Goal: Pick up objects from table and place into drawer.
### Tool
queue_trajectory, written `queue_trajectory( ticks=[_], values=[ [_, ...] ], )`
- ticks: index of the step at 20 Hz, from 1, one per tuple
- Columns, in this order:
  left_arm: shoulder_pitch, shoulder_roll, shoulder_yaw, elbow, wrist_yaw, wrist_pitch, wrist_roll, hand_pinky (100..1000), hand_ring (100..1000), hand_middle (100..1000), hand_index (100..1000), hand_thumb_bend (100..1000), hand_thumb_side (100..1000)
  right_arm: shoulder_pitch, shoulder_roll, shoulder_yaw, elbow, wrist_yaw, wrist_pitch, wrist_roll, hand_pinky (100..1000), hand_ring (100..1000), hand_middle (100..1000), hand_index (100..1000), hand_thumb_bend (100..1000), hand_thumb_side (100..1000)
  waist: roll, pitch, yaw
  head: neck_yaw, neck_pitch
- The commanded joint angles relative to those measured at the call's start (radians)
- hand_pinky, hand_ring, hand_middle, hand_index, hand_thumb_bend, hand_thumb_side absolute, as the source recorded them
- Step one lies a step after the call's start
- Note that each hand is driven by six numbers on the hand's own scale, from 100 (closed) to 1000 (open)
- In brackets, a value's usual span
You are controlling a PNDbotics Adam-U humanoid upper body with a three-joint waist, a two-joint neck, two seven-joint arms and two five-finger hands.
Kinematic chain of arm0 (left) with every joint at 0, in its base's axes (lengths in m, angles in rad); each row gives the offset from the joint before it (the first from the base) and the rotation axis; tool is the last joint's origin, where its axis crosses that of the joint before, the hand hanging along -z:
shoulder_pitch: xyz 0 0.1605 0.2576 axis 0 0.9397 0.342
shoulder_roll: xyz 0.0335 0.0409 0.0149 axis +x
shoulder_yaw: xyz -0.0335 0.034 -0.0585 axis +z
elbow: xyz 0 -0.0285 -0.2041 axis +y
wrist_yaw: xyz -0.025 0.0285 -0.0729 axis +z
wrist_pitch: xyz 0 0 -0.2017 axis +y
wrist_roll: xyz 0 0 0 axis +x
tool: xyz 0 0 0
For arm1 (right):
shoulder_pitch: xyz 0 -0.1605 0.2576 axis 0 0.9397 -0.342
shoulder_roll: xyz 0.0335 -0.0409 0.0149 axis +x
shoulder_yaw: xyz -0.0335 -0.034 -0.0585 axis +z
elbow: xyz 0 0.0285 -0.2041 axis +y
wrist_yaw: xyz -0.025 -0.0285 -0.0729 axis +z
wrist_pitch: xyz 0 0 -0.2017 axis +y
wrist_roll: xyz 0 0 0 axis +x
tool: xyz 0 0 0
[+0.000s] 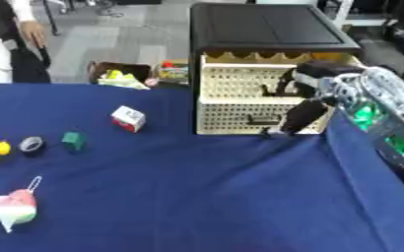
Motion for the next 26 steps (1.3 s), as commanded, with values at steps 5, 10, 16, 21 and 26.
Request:
queue_trajectory(
  ticks=[5, 10, 16, 21, 26],
  values=[
    [-0.005, 0.038, 0.015, -0.017, 0.002, -0.003, 0.006, 408, 487, 541, 820, 176, 702, 0.060, -0.075, -0.019, -0.106, -0.062, 0.198, 0.164, 100, 100, 100, 802, 629, 424, -0.001, -0.019, -0.006, 0.002, -0.003],
    [-0.005, 0.037, 0.017, -0.017, 0.003, -0.004, 0.007, 407, 488, 541, 820, 176, 702, 0.099, -0.091, -0.024, -0.143, -0.087, 0.226, 0.164, 100, 100, 100, 819, 633, 438, 0.000, -0.019, -0.006, 0.002, -0.004],
    [-0.001, 0.037, 0.016, -0.017, 0.005, -0.004, 0.005, 405, 487, 541, 821, 176, 703, 0.066, -0.086, -0.105, -0.230, 0.064, 0.222, 0.164, 100, 100, 100, 868, 647, 484, 0.003, -0.022, -0.001, 0.005, -0.001],
    [0.002, 0.037, 0.017, -0.017, 0.010, -0.003, 0.001, 403, 486, 540, 821, 176, 704, 0.041, -0.085, -0.154, -0.258, 0.135, 0.202, 0.164, 100, 100, 100, 870, 652, 504, 0.005, -0.022, -0.001, 0.007, 0.000],
    [0.001, 0.036, 0.017, -0.017, 0.011, -0.003, 0.000, 403, 486, 541, 821, 176, 704, 0.017, -0.073, -0.152, -0.221, 0.172, 0.184, 0.164, 100, 100, 100, 866, 651, 492, 0.005, -0.022, 0.002, 0.005, -0.001]
  ],
)
